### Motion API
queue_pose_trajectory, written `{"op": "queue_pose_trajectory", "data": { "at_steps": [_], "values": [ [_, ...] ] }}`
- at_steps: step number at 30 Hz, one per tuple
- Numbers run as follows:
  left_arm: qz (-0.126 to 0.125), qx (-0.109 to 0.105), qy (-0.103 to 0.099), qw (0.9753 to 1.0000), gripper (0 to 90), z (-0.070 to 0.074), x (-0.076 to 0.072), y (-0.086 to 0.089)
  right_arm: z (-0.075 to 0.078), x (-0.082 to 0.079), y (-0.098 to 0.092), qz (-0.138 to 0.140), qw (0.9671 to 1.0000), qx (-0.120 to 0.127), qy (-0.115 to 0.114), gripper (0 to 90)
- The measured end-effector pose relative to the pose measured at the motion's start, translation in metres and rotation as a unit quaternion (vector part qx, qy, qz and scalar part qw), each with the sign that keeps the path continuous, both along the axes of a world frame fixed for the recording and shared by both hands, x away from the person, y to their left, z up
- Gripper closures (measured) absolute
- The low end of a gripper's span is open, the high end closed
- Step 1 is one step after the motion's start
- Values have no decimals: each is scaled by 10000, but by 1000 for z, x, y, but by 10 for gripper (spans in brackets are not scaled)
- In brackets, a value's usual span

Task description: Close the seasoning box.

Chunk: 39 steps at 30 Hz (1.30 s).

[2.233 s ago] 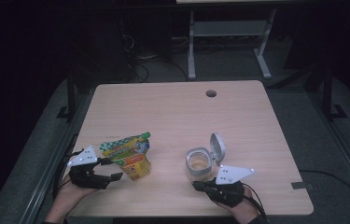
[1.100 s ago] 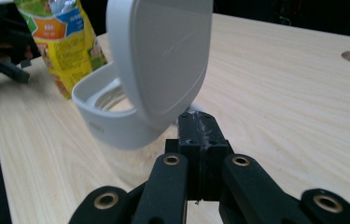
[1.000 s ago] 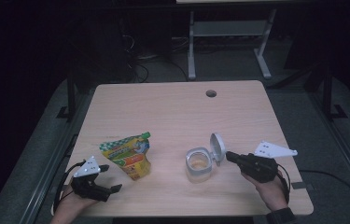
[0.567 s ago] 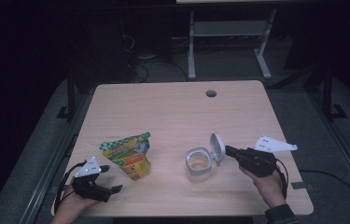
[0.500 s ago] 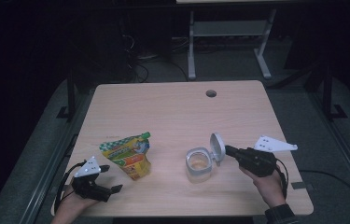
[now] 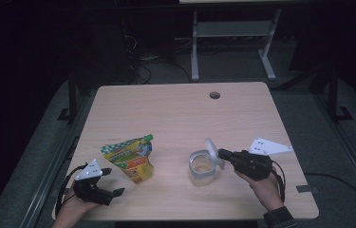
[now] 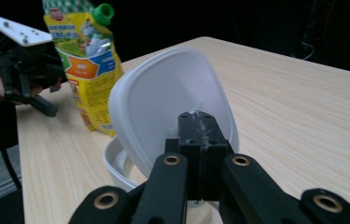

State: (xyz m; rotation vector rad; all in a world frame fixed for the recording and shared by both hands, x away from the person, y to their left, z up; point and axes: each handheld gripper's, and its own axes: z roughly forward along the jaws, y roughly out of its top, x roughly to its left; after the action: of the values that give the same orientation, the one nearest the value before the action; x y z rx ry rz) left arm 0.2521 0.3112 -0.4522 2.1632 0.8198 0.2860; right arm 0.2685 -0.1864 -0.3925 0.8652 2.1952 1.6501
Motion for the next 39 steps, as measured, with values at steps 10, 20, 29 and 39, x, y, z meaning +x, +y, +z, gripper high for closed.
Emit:
{"op": "queue_pose_trajectory", "data": {
  "at_steps": [10,20,29,39],
  "values": [
    [-6,-17,0,10000,68,0,0,0,-1,-1,-8,-206,9998,-65,-39,837],
    [-46,-32,-21,10000,68,-1,3,1,-14,1,-33,-784,9964,-304,89,580],
    [-56,-21,-40,10000,68,-1,4,1,-36,-3,-52,-998,9935,-481,268,399],
    [-52,-24,-23,10000,68,-3,4,2,-60,-9,-63,-1403,9867,-745,347,224]
  ]
}}
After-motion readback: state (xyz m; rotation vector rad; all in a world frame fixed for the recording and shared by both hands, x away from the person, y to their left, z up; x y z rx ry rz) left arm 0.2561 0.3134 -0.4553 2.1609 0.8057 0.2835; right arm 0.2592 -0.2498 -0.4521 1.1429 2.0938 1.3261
